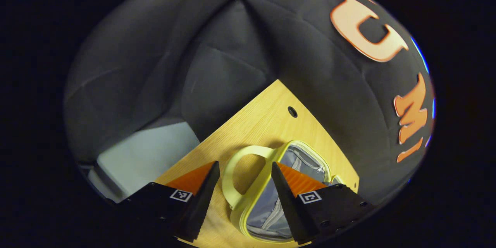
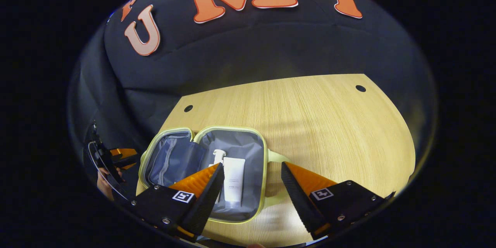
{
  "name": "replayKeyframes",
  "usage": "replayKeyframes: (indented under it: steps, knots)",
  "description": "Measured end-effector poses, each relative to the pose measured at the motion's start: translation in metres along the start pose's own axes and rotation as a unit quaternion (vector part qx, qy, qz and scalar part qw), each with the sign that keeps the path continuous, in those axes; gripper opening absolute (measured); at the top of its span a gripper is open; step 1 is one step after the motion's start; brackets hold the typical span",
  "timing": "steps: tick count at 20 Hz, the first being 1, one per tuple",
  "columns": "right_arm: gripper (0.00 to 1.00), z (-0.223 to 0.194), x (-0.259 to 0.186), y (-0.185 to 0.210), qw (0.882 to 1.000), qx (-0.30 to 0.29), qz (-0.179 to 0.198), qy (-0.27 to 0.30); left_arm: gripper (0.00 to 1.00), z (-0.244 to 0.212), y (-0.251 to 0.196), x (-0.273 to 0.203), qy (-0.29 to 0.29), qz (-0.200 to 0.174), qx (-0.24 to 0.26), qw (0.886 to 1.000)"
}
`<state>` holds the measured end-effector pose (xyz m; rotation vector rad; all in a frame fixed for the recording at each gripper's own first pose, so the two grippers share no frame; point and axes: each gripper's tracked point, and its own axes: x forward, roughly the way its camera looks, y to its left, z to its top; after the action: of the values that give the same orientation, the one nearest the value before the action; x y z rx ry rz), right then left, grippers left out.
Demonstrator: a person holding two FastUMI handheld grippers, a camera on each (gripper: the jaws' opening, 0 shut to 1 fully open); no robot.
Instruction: First open the suitcase, pack the skin care products into it, and then close the suitcase.
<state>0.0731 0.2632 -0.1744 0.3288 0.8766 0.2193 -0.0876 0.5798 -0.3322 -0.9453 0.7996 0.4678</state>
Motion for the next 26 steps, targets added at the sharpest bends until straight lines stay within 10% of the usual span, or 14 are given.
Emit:
replayKeyframes:
  steps: [6,9,11,13,26]
  knots:
    - [0.96,0.042,-0.034,-0.004,0.997,-0.038,-0.003,-0.067,0.84,-0.035,0.009,0.034,0.088,-0.051,-0.089,0.991]
    - [0.96,0.049,-0.045,-0.007,0.995,-0.054,-0.010,-0.080,0.44,-0.044,0.006,0.043,0.120,-0.075,-0.109,0.984]
    - [0.96,0.050,-0.051,-0.012,0.995,-0.056,-0.015,-0.082,0.51,-0.051,0.017,0.046,0.131,-0.065,-0.121,0.982]
    - [0.95,0.046,-0.053,-0.019,0.995,-0.059,-0.020,-0.080,0.16,-0.044,0.013,0.045,0.127,-0.079,-0.124,0.981]
    - [0.96,0.051,-0.059,-0.033,0.991,-0.079,-0.027,-0.101,0.13,0.021,-0.169,-0.100,0.016,-0.308,0.022,0.951]
